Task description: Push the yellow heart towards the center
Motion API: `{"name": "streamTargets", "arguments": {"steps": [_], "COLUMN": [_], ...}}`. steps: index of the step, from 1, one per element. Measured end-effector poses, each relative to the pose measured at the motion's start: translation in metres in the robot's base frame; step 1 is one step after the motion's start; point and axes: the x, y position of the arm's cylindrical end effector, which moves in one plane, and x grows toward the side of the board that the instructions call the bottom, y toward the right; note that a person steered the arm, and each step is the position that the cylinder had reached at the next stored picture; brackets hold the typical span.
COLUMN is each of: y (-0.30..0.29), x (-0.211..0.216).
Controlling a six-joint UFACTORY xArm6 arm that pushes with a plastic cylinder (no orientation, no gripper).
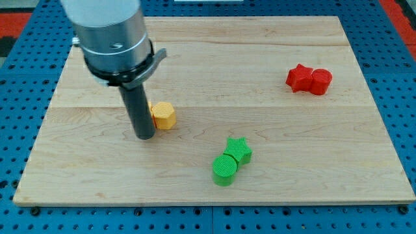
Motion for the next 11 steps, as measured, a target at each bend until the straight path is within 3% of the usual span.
{"name": "streamTargets", "arguments": {"steps": [1,2,3,4,5,6,7,8,9,10,11], "y": [0.025,0.032,0.041,-0.011,-0.073,-0.052,-0.037,-0.057,-0.013,0.024,0.041], "x": [-0.019,-0.073,-0.029,0.009,-0.007,-0.059,-0.060,-0.022,-0.035,-0.090,-0.075]}}
